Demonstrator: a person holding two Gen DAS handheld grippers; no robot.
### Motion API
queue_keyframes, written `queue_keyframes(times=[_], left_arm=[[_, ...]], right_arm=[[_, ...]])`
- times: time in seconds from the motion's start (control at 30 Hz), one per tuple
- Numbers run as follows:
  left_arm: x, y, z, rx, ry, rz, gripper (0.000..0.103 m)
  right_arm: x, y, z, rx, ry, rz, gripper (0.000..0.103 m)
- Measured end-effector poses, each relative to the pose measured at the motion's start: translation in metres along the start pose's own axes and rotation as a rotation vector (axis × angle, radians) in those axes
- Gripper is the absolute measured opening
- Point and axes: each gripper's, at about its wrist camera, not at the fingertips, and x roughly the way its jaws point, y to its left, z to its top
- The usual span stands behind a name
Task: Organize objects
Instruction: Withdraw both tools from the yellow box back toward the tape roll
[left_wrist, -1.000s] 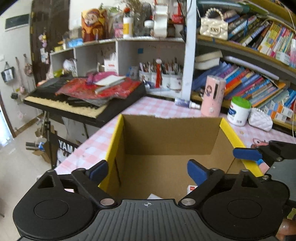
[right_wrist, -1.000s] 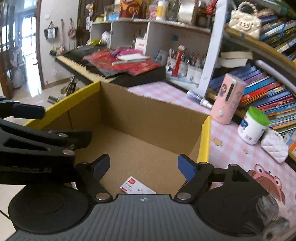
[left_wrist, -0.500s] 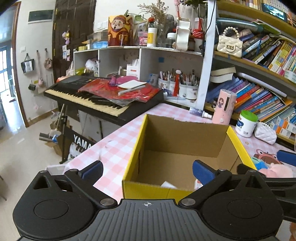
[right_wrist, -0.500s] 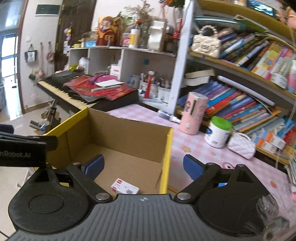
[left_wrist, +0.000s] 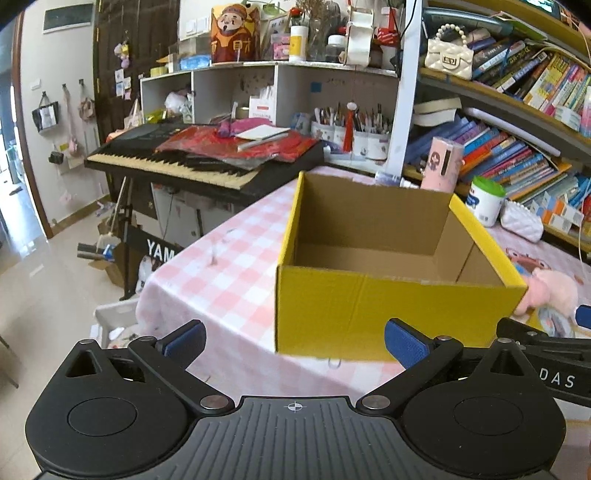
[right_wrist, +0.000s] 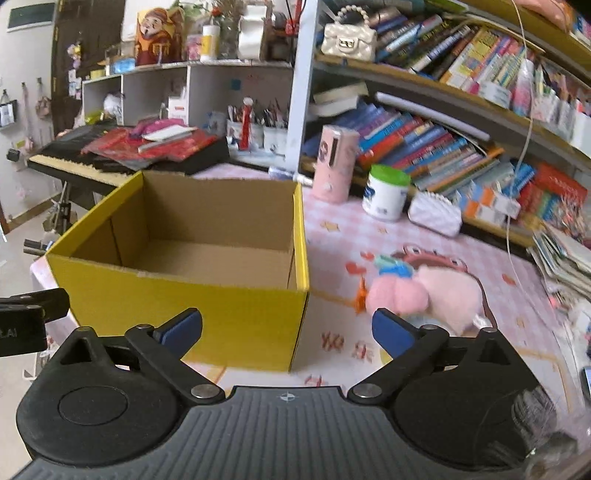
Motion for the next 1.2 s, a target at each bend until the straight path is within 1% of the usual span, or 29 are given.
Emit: queue_keyframes(times=[0.1,0.23,0.37,0.6,0.77,0.97,1.2], left_arm=[[-0.005,0.006,-0.009,0.017,0.022,0.017,0.103],[-0.012,0.014,-0.019,0.027,0.046,0.008,0.103],[-0.018,0.017,-0.029,0.056,0.074,0.037,0.103],[-0.034,0.018,-0.046,0.117,0.074,0.036,0.103],[-0.042,0.015,-0.056,0.158,0.089,0.017,0.103],[-0.052,0.01,-0.065,0.194,0.084,-0.011,0.103],[-0.054,-0.002,-0.069,0.232,0.098,-0.068,0.103]], right_arm=[[-0.008,0.008,-0.012,-0.008,0.022,-0.019,0.101],[-0.023,0.016,-0.027,-0.01,0.039,-0.033,0.102],[-0.037,0.022,-0.038,-0.001,0.045,-0.048,0.103],[-0.059,0.025,-0.054,0.027,0.054,-0.076,0.103],[-0.071,0.027,-0.067,0.043,0.064,-0.096,0.103],[-0.083,0.027,-0.082,0.061,0.084,-0.115,0.103],[-0.094,0.02,-0.096,0.078,0.108,-0.152,0.103]])
